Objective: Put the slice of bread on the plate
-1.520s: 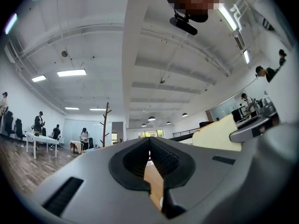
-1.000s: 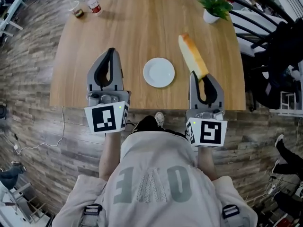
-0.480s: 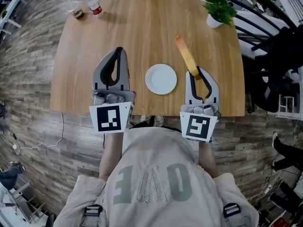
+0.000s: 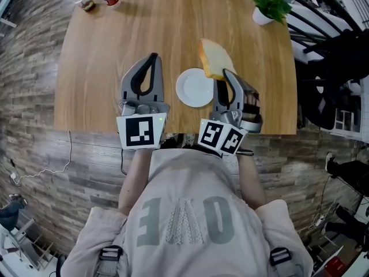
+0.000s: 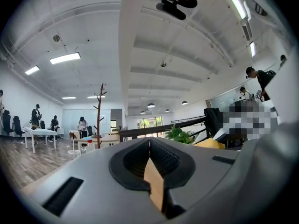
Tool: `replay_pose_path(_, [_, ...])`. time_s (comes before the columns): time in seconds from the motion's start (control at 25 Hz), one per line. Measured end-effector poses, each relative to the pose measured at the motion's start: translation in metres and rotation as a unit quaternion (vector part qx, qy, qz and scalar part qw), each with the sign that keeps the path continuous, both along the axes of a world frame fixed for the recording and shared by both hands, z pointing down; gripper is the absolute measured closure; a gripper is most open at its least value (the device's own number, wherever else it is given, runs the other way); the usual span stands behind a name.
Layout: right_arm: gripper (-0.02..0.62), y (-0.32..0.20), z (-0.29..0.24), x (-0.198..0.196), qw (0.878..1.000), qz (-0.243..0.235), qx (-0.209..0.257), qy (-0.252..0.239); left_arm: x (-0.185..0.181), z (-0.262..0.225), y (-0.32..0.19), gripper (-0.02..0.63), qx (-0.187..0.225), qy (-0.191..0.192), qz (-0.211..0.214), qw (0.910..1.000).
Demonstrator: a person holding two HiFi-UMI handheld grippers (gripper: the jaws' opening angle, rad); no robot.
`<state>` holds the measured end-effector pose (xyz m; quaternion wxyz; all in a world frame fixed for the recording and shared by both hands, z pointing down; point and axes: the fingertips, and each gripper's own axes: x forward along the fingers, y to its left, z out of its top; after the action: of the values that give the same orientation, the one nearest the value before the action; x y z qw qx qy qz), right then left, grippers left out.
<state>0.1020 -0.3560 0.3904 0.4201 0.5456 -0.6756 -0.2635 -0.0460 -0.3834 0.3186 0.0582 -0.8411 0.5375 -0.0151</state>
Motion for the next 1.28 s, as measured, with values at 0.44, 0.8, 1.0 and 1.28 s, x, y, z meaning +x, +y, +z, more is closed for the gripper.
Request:
replay_pose_path(0.44, [0.505, -0.002, 0.106, -0.017, 0.988, -0.018, -0.064, 0.141, -0.004, 0.028, -0.003, 0.598, -0.027, -0.003, 0.006, 0.9996])
replay_pose_path(0.8, [0.505, 0.016, 0.149, -0.03, 0.982, -0.039, -0.137, 0.121, -0.025, 0.029, -0.003, 0.598, -0.031, 0.0, -0.007, 0.9995])
replay_pose_path(1.0, [0.503, 0.019, 0.158, -0.034, 0.976, -0.054, -0.18, 0.109, -0.025, 0.029, -0.002, 0.598, -0.037, 0.006, -0.003, 0.9993])
replay_pose_path(1.28, [0.463, 0.037, 0.184, -0.036, 0.958, -0.079, -0.263, 0.083, -0.02, 0.033, 0.004, 0.598, -0.033, 0.01, 0.004, 0.9994])
